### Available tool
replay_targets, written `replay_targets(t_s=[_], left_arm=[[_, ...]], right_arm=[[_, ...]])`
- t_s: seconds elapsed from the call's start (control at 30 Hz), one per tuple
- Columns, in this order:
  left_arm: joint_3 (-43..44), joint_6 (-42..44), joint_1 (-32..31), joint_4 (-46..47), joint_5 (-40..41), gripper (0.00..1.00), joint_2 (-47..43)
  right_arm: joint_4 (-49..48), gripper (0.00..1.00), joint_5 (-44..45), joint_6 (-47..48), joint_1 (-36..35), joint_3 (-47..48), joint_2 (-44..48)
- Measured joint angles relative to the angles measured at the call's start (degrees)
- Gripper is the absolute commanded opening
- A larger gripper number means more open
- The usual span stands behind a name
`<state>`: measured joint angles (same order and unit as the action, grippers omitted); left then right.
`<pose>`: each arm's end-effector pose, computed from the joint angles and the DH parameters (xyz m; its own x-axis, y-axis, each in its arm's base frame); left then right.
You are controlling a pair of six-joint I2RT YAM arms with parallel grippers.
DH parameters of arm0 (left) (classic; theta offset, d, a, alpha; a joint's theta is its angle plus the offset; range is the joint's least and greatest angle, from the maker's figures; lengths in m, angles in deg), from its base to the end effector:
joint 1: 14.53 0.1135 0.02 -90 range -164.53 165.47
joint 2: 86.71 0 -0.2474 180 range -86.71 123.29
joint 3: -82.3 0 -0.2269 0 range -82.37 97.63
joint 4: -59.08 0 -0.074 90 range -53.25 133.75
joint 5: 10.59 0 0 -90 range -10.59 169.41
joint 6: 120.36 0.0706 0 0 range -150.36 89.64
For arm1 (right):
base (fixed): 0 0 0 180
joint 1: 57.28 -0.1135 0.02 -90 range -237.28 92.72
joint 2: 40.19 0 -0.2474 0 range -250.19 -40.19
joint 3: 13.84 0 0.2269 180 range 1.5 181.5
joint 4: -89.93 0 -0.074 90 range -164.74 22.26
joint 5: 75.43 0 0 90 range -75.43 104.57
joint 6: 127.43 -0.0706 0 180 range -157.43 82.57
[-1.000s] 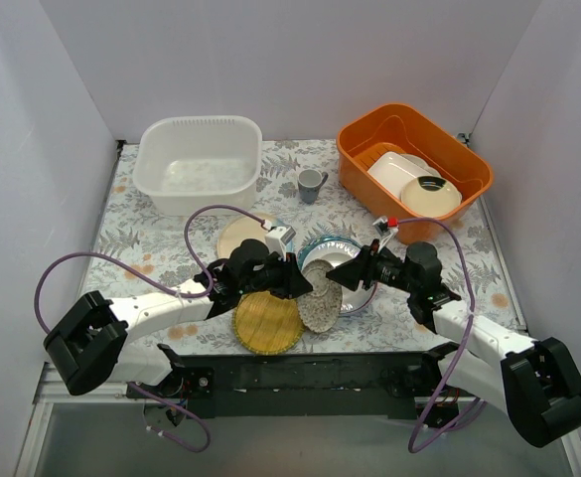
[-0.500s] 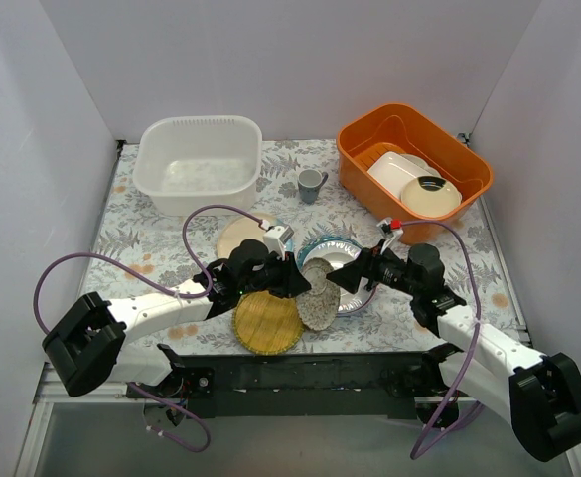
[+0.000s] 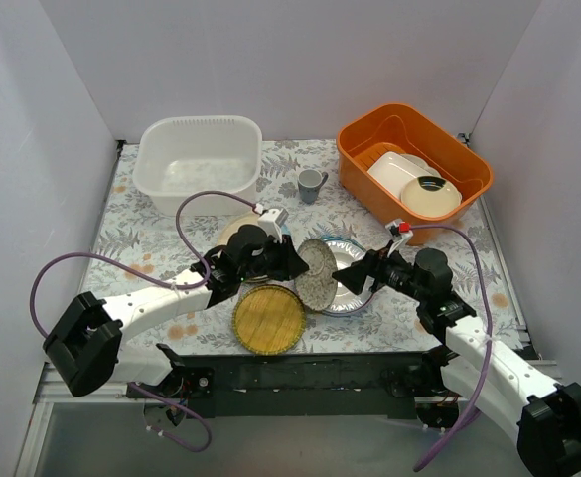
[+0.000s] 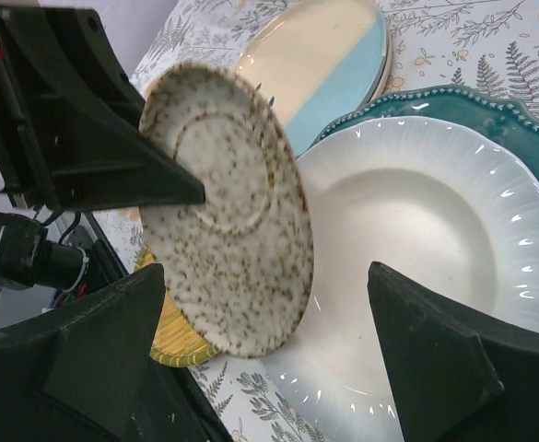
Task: Place the plates into the plastic bin on the countertop
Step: Pick up the plate at the center of the board, then place the plate in the plastic bin.
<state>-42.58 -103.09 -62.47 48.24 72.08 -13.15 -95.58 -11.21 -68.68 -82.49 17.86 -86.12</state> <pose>0.1882 -0.2220 0.2086 -0.8716 -0.4478 -0.1994 -0.0721 0.5195 -0.8514 0.1714 0.1146 0.2146 -0.5180 0.2725 -0.8108 -0.5893 0.5735 0.5691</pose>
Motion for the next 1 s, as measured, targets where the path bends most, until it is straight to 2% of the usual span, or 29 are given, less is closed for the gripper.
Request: replay_targets(t_s=[0.4, 0.73, 1.0], left_arm=[[9.81, 1.49, 12.00, -1.31, -5.16, 0.00, 5.49], [22.58, 1.73, 19.06, -5.29, -10.82, 0.00, 11.52], [29.55, -1.86, 24.68, -5.75, -16.20, 0.00, 15.08]], right_arm=[[7.89, 0.98, 2.67, 2.14, 0.00, 0.02, 6.49], [9.01, 0.98, 2.19, 2.78, 0.00, 0.02, 4.79], [9.51, 0.98, 1.66, 2.73, 0.00, 0.02, 4.87]])
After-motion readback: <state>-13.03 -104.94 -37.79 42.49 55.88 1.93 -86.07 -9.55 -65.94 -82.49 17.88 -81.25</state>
